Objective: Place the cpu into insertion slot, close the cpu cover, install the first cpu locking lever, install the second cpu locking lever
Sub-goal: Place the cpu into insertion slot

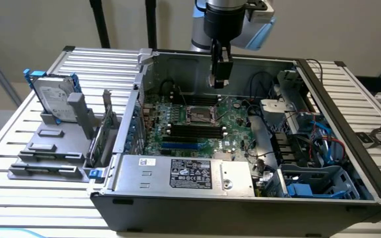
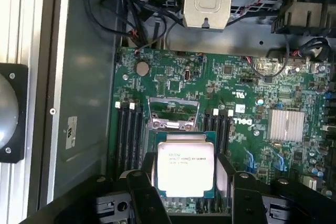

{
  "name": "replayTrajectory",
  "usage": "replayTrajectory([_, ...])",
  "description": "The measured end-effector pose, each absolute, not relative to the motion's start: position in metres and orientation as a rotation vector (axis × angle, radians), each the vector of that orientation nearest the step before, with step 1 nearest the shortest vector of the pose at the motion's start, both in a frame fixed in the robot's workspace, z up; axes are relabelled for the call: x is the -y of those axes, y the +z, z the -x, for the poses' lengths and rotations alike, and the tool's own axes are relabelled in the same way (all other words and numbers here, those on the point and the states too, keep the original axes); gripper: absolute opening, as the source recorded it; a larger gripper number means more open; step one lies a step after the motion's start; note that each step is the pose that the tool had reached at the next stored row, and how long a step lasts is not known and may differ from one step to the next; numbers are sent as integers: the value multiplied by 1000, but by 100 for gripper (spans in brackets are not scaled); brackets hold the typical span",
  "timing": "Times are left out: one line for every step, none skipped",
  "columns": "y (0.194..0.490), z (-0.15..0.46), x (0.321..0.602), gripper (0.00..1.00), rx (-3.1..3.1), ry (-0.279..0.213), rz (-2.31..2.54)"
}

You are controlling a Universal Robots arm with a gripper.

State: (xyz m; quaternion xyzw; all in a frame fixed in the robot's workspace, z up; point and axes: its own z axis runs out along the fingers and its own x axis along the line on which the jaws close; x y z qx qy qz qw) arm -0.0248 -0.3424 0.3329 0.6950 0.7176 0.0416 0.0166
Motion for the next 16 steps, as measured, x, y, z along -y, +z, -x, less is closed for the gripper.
replayTrajectory([333,25,342,55,-2227,130,-2165])
replayTrajectory([333,25,342,55,-2226,129,-2165])
replayTrajectory([333,25,342,55,-2226,129,-2165])
replayTrajectory([333,25,342,55,-2226,130,-2165])
replayTrajectory([333,25,342,55,-2226,130,-2165])
replayTrajectory([333,25,342,55,-2226,130,-2165])
replayTrajectory([333,25,342,55,-2226,130,-2165])
replayTrajectory([333,25,342,55,-2226,129,-2165])
replayTrajectory([333,25,342,55,-2225,129,-2167])
replayTrajectory([332,25,342,55,-2222,127,-2172])
replayTrajectory([332,25,342,55,-2217,124,-2180])
replayTrajectory([331,25,342,55,-2211,119,-2189])
replayTrajectory([330,26,342,55,-2206,115,-2197])
replayTrajectory([329,26,342,55,-2200,110,-2206])
replayTrajectory([329,26,342,55,-2196,104,-2213])
replayTrajectory([328,27,342,55,-2194,99,-2219])
